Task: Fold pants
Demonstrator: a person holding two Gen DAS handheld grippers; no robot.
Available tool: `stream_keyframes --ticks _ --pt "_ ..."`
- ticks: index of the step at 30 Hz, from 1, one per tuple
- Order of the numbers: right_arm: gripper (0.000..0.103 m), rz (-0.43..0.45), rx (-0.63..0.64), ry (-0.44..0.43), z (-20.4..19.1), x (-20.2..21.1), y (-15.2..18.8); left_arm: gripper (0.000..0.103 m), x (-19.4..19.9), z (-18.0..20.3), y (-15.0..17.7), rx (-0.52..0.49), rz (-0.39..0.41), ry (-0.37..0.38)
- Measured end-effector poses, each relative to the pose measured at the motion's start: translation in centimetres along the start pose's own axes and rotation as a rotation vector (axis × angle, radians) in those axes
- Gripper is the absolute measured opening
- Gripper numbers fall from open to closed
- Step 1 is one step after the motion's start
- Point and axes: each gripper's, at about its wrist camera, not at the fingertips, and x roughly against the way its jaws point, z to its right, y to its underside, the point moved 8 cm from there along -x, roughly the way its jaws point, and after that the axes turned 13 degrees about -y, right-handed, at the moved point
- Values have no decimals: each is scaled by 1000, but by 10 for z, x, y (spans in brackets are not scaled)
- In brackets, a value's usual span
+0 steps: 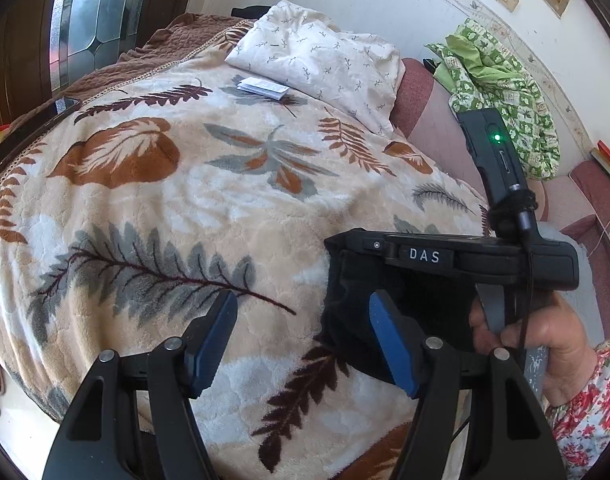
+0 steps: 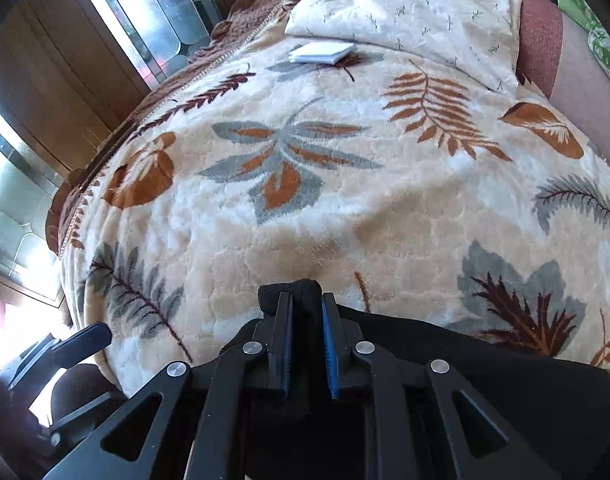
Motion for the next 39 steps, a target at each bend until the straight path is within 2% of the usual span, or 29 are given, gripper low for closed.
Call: stream_keyframes --ticks 2,4,5,6,9,11,13,16,18,19,20,23,25,27,30,32,35,37,38,39 --pt "25 16 -22 -14 2 1 -2 68 2 2 -1 -8 4 -4" --pt "40 86 -56 -71 0 20 -8 68 5 7 -4 -23 11 -16" --pt "62 132 -73 -90 -1 34 -11 68 6 11 -6 -30 15 -18" --pt "74 177 -79 -84 1 50 -12 68 7 15 -8 -32 18 -17" --pt "74 248 -45 22 15 94 -4 70 1 37 -14 -51 8 2" --pt "74 261 -52 121 35 117 18 71 -10 58 -11 -88 -19 22" --pt "74 252 -102 165 61 129 52 71 -27 75 -2 -119 -61 27" --pt "74 221 -197 196 101 135 106 71 -61 85 15 -169 -131 -44" --pt "74 214 -279 240 134 145 146 71 -79 80 26 -214 -153 -131" --pt "74 210 -317 269 149 151 163 71 -84 78 30 -232 -159 -146" --pt "74 211 -357 287 165 158 181 71 -83 77 30 -245 -144 -144" --pt "70 249 -434 225 186 187 218 71 -73 75 28 -254 -129 -160" --pt "71 255 -460 314 196 215 236 71 -67 72 26 -228 -136 -144" --pt "73 320 -498 388 211 250 250 71 -57 70 24 -207 -128 -136" --pt "73 426 -609 410 239 289 269 71 -40 76 22 -198 -89 -132" --pt "73 467 -635 398 253 298 268 72 -32 82 23 -196 -66 -126" --pt "73 515 -628 250 267 289 259 74 -29 93 27 -226 -65 -129" --pt "71 494 -673 163 286 275 263 74 -31 97 30 -242 -72 -143" --pt "62 478 -694 190 293 272 270 74 -31 97 29 -242 -73 -146" --pt "40 452 -712 258 305 273 275 74 -31 97 29 -238 -74 -146"
